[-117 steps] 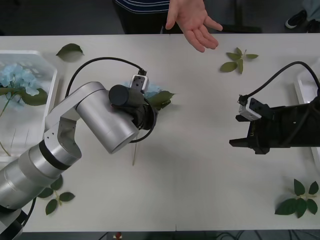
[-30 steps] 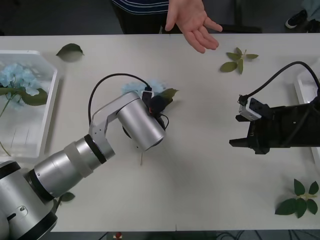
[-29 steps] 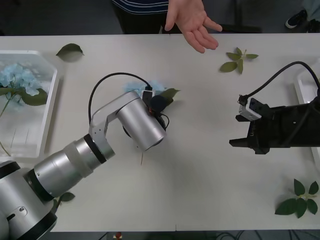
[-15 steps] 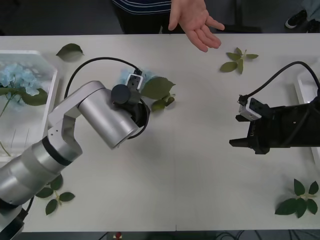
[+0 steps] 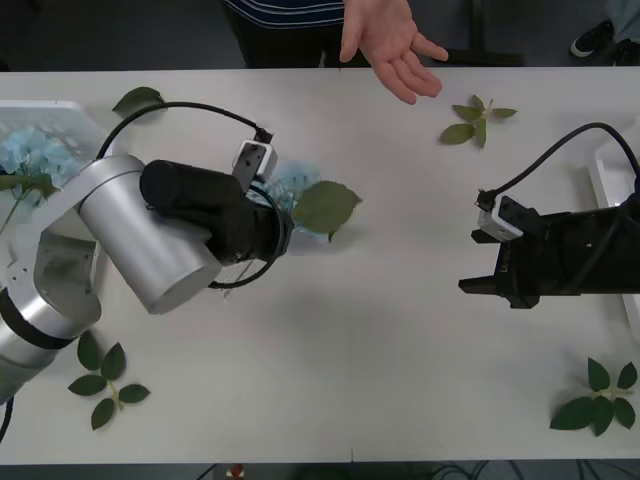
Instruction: Place the red flowers into the right box and the blue flowers into the left box. If a person shows an open palm, hand one flower to the person first, then continue sorting.
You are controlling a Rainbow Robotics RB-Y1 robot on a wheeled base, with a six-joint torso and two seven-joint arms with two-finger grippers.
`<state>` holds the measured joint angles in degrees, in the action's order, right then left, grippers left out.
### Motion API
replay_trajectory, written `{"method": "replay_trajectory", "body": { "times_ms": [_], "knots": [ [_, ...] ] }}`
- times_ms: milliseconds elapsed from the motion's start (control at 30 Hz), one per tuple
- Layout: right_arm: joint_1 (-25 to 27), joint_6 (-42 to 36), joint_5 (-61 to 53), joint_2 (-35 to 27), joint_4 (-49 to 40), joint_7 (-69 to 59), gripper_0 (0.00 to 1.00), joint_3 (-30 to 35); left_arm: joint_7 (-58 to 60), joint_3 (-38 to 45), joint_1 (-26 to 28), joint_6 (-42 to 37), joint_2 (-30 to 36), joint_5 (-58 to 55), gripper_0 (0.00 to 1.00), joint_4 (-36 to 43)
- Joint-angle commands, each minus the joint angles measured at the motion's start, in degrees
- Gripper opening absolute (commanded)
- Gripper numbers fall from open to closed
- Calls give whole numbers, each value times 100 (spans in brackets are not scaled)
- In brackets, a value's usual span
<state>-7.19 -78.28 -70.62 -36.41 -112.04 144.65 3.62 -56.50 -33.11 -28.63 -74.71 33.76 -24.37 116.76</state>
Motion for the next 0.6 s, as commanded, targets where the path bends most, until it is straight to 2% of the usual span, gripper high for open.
{"method": "replay_trajectory", "body": {
  "times_ms": [33,367,600],
  "knots": [
    [-45,6,-13,-77,-116,37,74,51,-63,358,-3,-53,-185,-138,3,207],
    [-45,6,-13,-77,-116,37,73,51,-151,1413,-3,-114,-871,-1008,3,225],
    [-45,6,-13,-77,-116,37,73,51,-1373,2292,-3,-18,-1398,-1711,3,339]
  ]
}}
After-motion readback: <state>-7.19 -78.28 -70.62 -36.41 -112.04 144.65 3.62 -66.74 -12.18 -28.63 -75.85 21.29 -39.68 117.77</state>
